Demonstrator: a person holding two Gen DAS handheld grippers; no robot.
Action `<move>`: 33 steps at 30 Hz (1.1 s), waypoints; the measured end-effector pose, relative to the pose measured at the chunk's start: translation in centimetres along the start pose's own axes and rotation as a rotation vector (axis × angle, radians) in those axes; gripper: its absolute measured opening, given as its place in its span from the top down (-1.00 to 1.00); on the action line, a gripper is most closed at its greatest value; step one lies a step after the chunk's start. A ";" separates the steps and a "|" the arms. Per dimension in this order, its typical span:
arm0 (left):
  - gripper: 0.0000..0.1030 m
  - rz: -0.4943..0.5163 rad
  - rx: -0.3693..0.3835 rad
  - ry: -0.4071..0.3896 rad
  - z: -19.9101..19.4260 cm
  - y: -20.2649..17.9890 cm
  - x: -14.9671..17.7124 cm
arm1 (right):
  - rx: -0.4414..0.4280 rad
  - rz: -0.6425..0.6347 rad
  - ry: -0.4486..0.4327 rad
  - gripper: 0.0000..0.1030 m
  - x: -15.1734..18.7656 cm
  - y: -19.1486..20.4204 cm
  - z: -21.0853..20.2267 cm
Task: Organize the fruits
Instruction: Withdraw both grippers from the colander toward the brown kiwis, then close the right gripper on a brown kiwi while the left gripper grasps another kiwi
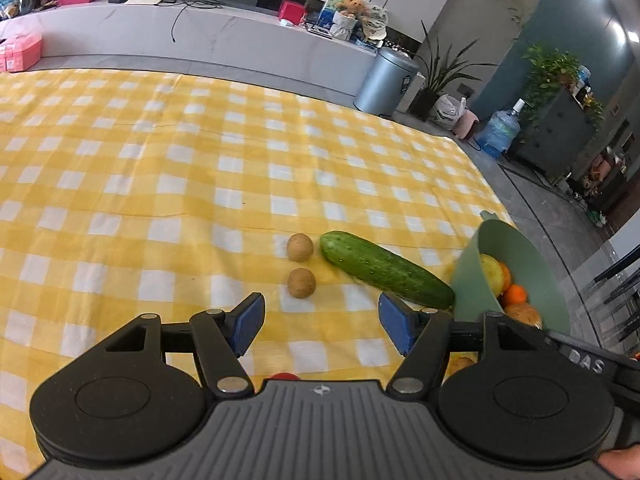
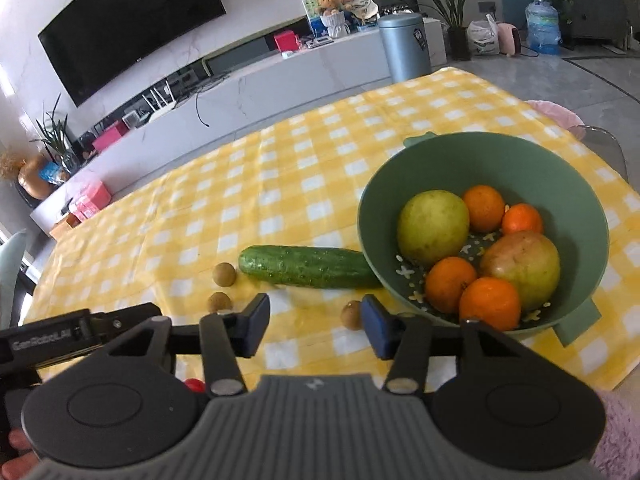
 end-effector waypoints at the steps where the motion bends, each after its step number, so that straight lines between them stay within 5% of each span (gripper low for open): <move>1: -0.49 -0.002 -0.002 -0.002 0.1 0.2 0.0 | 0.007 -0.008 0.014 0.11 0.1 -0.3 0.0; 14: -0.49 -0.038 -0.001 0.059 1.7 1.8 0.7 | 0.200 0.111 0.256 0.22 3.9 -4.7 3.7; 23: -0.49 -0.064 -0.007 0.060 1.9 3.1 0.3 | 0.214 0.088 0.256 0.55 3.5 -4.5 5.4; 33: -0.49 0.040 -0.015 0.031 3.4 2.3 0.5 | 0.203 0.037 0.249 0.55 3.5 -3.9 5.5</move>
Point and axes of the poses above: each gripper's, at about its wrist camera, not at the fingertips, and z roughly the way its jaws point, y to its left, x to its underside, the point moved 9 cm from there along z, roughly the way its jaws point, and after that the axes turned 9 degrees about -z, right-handed, at the moved point
